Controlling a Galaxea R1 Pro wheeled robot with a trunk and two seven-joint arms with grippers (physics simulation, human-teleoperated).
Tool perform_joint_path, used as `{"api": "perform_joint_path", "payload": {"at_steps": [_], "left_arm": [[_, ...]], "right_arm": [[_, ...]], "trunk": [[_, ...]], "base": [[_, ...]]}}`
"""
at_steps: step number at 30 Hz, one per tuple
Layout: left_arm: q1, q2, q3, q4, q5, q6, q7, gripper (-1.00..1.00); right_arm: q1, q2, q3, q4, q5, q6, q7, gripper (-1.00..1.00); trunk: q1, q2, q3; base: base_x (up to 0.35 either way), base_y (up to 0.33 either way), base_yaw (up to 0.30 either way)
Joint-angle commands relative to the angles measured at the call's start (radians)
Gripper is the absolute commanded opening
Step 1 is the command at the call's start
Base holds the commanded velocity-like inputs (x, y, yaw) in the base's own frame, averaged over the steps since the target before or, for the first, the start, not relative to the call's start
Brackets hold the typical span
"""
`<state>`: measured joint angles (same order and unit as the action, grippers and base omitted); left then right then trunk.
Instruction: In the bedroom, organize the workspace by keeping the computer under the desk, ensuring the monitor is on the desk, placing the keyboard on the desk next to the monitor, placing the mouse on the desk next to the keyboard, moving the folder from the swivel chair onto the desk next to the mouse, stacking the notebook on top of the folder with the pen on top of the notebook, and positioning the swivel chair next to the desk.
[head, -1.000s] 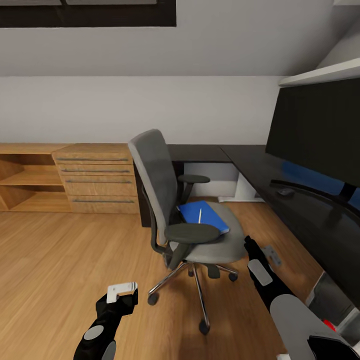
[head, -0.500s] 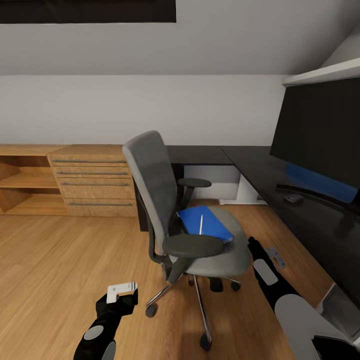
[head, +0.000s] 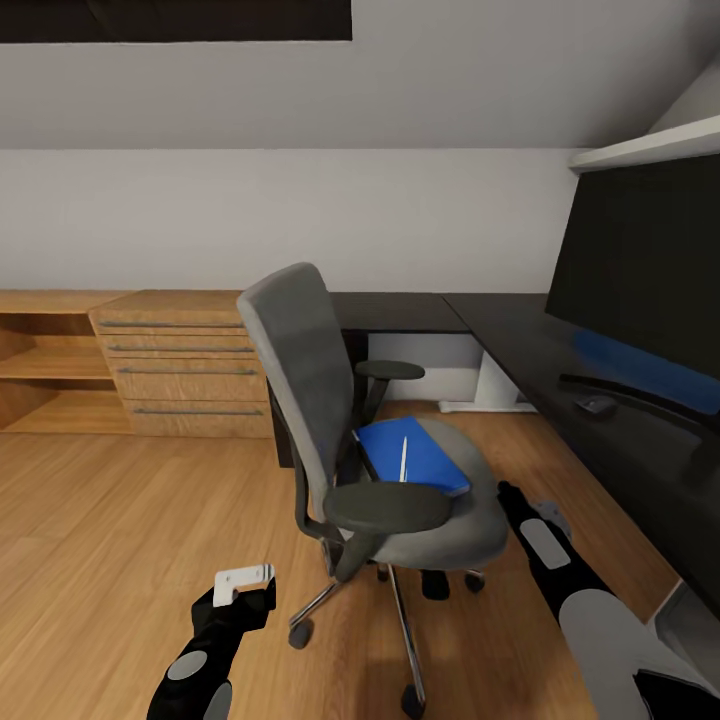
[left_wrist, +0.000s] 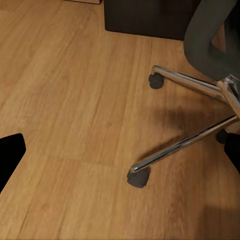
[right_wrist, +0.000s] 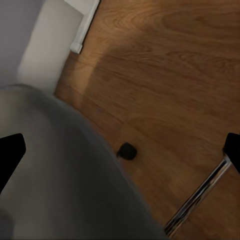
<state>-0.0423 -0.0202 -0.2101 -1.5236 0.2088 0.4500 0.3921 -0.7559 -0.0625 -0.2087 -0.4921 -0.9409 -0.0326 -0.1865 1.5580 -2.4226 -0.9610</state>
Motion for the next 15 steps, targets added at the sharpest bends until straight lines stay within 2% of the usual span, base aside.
{"api": "perform_joint_path", "payload": {"at_steps": [1, 3, 10, 15], "left_arm": [[-0.001, 0.0, -0.002, -0.001, 0.011, 0.003, 0.01, 1.0], [-0.001, 0.0, -0.002, -0.001, 0.011, 0.003, 0.009, 1.0], [-0.001, 0.0, -0.002, -0.002, 0.011, 0.003, 0.009, 1.0], [-0.001, 0.0, -0.002, -0.002, 0.011, 0.004, 0.009, 1.0]], "right_arm": [[0.0, 0.0, 0.001, -0.002, -0.011, -0.003, -0.003, 1.0], [0.0, 0.0, 0.001, -0.003, -0.011, -0.003, -0.003, 1.0], [0.0, 0.0, 0.0, -0.005, -0.012, -0.003, -0.004, 1.0], [0.0, 0.0, 0.0, -0.005, -0.012, -0.003, -0.003, 1.0]], "trunk": [[0.0, 0.0, -0.001], [0.0, 0.0, -0.001], [0.0, 0.0, -0.001], [0.0, 0.0, -0.001]], "base": [[0.001, 0.0, 0.0], [0.012, 0.0, 0.0], [0.255, 0.0, 0.0], [0.095, 0.0, 0.0]]}}
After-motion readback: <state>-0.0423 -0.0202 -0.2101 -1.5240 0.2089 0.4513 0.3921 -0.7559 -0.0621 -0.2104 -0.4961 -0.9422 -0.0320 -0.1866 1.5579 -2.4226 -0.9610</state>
